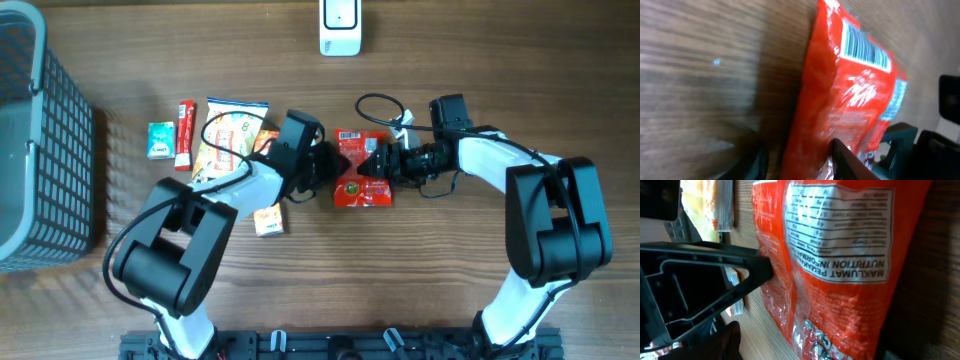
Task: Scan the item barcode
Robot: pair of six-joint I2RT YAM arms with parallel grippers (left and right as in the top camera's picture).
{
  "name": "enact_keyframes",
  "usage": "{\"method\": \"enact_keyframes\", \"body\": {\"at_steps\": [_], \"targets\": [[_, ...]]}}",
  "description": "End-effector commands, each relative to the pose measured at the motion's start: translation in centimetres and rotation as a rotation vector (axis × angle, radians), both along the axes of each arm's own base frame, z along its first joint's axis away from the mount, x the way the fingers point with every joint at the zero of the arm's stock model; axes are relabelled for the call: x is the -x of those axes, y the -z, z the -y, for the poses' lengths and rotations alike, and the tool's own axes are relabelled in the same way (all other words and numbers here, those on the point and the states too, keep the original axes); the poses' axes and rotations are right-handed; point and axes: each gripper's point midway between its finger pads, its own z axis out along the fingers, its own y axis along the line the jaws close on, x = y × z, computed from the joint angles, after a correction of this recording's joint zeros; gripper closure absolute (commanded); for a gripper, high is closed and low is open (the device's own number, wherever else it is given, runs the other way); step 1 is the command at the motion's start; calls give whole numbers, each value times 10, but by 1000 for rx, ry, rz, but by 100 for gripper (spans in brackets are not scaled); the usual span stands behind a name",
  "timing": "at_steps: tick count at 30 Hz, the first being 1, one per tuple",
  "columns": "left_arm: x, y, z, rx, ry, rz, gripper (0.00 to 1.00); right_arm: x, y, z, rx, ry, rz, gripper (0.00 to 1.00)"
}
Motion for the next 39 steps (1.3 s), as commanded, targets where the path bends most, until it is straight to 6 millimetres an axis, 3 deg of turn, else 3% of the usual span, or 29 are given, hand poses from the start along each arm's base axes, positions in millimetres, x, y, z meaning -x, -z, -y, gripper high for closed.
{"method": "enact_keyframes", "body": {"at_steps": [1,6,9,14,18,24,30,34,37,39], "targets": [[7,9,11,51,27,-50,72,13,20,1,25,-6,-63,26],[9,8,15,66,42,-48,82,13,19,0,19,19,-90,27],[9,2,22,110,55,-50,96,12,29,9,91,34,-93,27],[11,-22,42,254,116,-48,96,14,38,17,156,45,-99,25],[12,-20,40,259,92,-81,96,15,38,17,157,44,-102,26],[4,-17,20,277,9,-159,96,16,38,27,156,73,-135,51],[-1,-25,8,347,3,-197,96,8,30,36,85,112,-141,55],[3,-26,13,351,12,-210,96,7,19,22,-4,72,-108,44],[9,-26,20,362,-10,-259,96,13,20,12,-9,45,-111,26],[12,-27,22,377,-26,-301,96,15,23,8,-17,51,-125,23]]}}
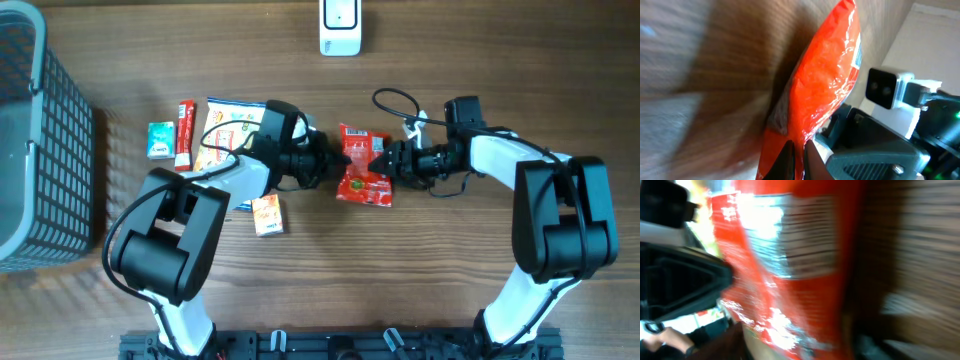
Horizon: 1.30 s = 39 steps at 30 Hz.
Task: Scan the item barcode
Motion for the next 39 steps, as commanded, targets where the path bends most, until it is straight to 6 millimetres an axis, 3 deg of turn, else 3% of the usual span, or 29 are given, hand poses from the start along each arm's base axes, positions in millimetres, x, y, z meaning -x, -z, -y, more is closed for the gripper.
{"method": "enact_keyframes", "body": {"at_steps": [1,5,7,11,13,15,17,18,23,27,39], "targets": [[12,-2,10,53,-4,-114,96,19,24,-11,16,-15,-75,23],[20,-7,14,96,7,-188,96,21,30,-16,-34,-9,-98,24],[24,-7,14,100,11,-210,96,22,31,-20,-73,-15,-107,29],[25,2,8,58,-17,-234,96,23,33,-22,-97,3,-149,75],[25,4,7,47,-14,-227,96,22,34,-22,-91,17,-167,91],[25,4,7,42,10,-192,91,21,34,-21,-84,24,-170,96],[26,4,7,32,48,-140,34,21,35,-20,-79,26,-166,96],[27,5,7,29,57,-131,0,20,37,-19,-68,28,-164,96],[31,8,4,7,65,-141,0,15,40,-11,20,47,-159,96],[32,13,-9,-85,33,-128,0,10,35,7,172,77,-120,96],[20,-6,-58,-376,-91,25,0,-5,-41,14,209,90,117,96]]}}
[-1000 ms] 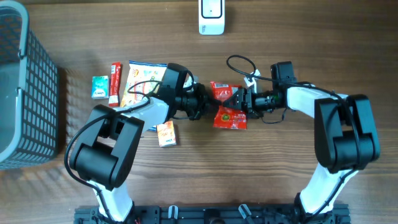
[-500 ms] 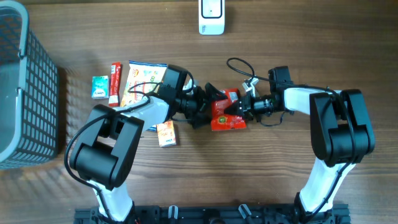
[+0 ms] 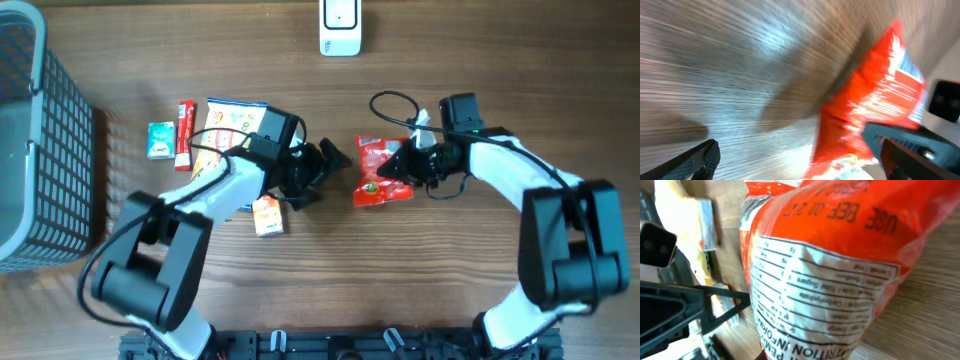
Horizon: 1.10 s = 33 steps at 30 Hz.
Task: Scan the item barcode
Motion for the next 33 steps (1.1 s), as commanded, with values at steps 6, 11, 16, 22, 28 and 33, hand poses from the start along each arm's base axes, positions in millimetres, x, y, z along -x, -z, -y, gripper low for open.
{"method": "enact_keyframes", "body": {"at_steps": [6,11,16,22,28,33], "targets": [[-17,-35,-61,-300,-114,218,0,-11,-42,5,46,-70,232,96],[-20,-65,-111,-466,-247,296,0,-14,-52,3,61,-171,361,96],[-18,-88,-153,-537,-362,323,0,-25,-68,-1,57,-248,521,96],[-16,-91,-200,-572,-484,272,0,-30,-103,-17,-27,-364,739,96],[-11,-86,-239,-603,-584,204,0,-39,-120,-25,-7,-438,911,96],[-8,-85,-251,-612,-615,181,0,-52,-122,-27,73,-435,978,96]]}}
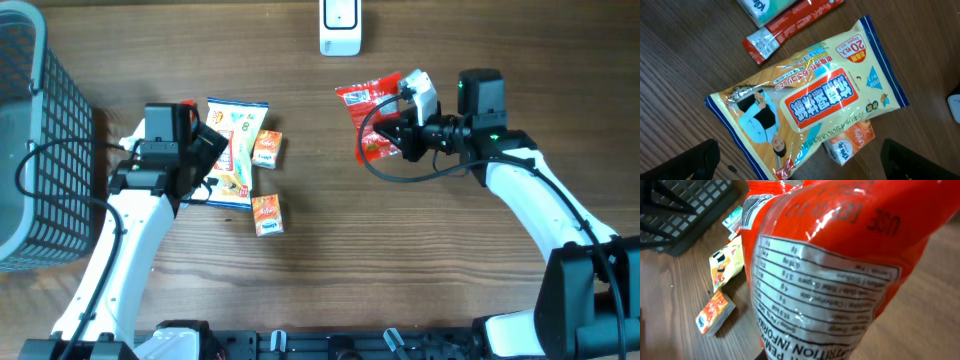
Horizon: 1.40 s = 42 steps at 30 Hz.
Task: Scan the item barcode
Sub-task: 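Lift the red bag with the right gripper up to the white scanner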
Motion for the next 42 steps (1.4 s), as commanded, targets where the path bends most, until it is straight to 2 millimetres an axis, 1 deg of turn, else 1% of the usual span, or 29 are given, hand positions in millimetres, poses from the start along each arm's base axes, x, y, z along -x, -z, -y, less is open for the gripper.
{"method": "enact_keyframes", "body": {"at_steps": [1,3,5,9,11,13,14,15,19,20,21,22,24,26,28,30,32,34,35,37,39,42], "targets": [[3,-1,-9,-21,-16,-1,0,-6,-13,-3,42,0,104,96],[4,-1,-9,-21,-16,-3,0,-19,-11,5,73,99,95,96],[4,-1,-9,-21,-16,-4,0,-38,-10,22,121,253,101,96],[4,-1,-9,-21,-17,-3,0,-65,-15,53,221,462,176,96],[4,-1,-9,-21,-17,-3,0,-82,-26,79,347,651,280,96],[4,-1,-9,-21,-17,-3,0,-89,-38,90,426,742,359,96],[4,-1,-9,-21,-16,-3,0,-90,-43,93,458,766,394,96],[4,-1,-9,-21,-17,-3,0,-92,-54,95,519,801,462,96],[4,-1,-9,-21,-17,-3,0,-92,-86,94,738,823,665,96],[4,-1,-9,-21,-17,-3,0,-92,-91,92,784,810,701,96],[4,-1,-9,-21,-17,-3,0,-92,-98,89,875,777,762,96],[4,-1,-9,-21,-17,-3,0,-92,-101,88,913,762,782,96],[4,-1,-9,-21,-17,-3,0,-91,-99,94,1035,725,800,96],[4,-1,-9,-21,-17,-3,0,-89,-94,104,1106,750,778,96],[4,-1,-9,-21,-17,-3,0,-88,-87,107,1131,751,759,96],[4,-1,-9,-21,-16,-3,0,-90,-72,100,1138,679,743,96],[4,-1,-9,-21,-16,-3,0,-94,-59,88,1136,587,752,96],[4,-1,-9,-21,-17,-3,0,-99,-52,81,1162,519,780,95],[4,-1,-9,-21,-17,-3,0,-103,-50,79,1202,486,812,95],[4,-1,-9,-21,-17,-3,0,-112,-50,75,1290,427,883,96],[4,-1,-9,-21,-17,-3,0,-120,-56,67,1348,399,979,96],[4,-1,-9,-21,-17,-3,0,-132,-64,45,1385,328,1162,96]]}}
